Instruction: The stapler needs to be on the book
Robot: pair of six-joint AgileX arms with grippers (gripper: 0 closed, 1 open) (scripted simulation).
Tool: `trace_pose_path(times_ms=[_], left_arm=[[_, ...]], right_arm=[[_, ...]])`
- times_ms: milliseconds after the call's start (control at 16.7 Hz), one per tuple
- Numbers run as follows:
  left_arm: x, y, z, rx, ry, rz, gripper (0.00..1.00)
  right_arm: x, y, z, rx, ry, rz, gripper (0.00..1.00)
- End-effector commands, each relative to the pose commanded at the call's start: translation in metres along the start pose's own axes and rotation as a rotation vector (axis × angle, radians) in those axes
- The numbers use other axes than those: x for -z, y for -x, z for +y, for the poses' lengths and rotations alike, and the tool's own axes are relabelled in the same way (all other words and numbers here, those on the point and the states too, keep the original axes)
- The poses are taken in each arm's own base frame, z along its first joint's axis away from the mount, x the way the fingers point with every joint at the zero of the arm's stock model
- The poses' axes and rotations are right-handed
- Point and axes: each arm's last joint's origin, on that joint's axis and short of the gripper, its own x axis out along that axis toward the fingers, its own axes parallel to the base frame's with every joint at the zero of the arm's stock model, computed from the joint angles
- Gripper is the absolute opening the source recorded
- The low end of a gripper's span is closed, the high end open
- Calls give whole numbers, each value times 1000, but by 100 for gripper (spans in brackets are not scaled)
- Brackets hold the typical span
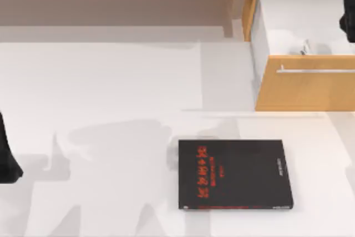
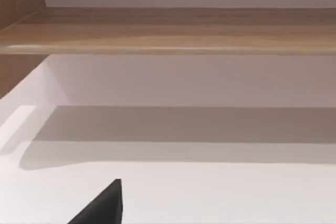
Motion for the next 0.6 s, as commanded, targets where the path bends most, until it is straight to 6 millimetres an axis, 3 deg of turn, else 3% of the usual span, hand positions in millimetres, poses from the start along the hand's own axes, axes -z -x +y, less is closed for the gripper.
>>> trace_pose_path(times_ms=[180, 300, 600], left_arm=[[0, 0, 0, 0, 0, 0, 100], [0, 0, 0, 0, 0, 0, 100], [0, 0, 0, 0, 0, 0, 100]], right_arm=[[-40, -59, -1, 7, -18, 196, 100], [-55, -102, -4, 20, -31, 315, 100], [-63, -190, -12, 56, -63, 533, 100]])
